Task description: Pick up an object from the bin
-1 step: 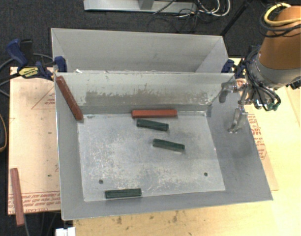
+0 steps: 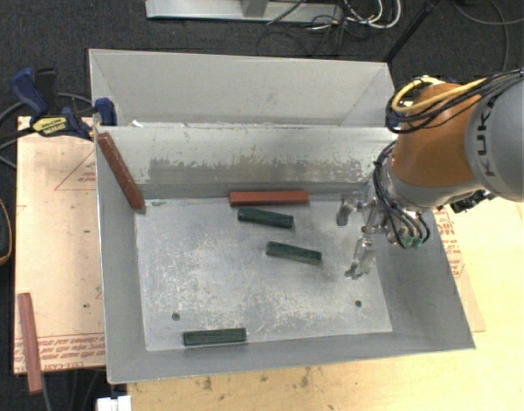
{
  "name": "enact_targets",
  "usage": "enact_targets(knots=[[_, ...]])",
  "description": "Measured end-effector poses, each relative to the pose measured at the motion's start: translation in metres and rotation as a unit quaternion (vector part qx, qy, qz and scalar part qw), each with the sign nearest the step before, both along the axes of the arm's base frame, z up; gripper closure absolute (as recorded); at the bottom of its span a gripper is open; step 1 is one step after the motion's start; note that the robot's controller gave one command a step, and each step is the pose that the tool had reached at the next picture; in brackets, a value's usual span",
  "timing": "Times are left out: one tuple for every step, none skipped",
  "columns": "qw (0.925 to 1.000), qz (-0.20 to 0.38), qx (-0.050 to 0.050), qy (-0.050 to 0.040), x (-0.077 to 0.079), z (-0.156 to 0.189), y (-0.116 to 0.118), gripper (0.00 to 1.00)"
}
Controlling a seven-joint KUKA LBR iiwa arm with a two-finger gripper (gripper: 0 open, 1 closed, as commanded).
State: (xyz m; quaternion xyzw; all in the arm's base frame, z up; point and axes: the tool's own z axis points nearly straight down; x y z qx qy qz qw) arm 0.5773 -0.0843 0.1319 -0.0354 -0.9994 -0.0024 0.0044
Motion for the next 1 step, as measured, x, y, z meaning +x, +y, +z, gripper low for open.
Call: enact_targets(knots=[[0.9997, -0.026, -0.001, -0.0026, 0.0214, -0.0657, 0.0477, 0.00]])
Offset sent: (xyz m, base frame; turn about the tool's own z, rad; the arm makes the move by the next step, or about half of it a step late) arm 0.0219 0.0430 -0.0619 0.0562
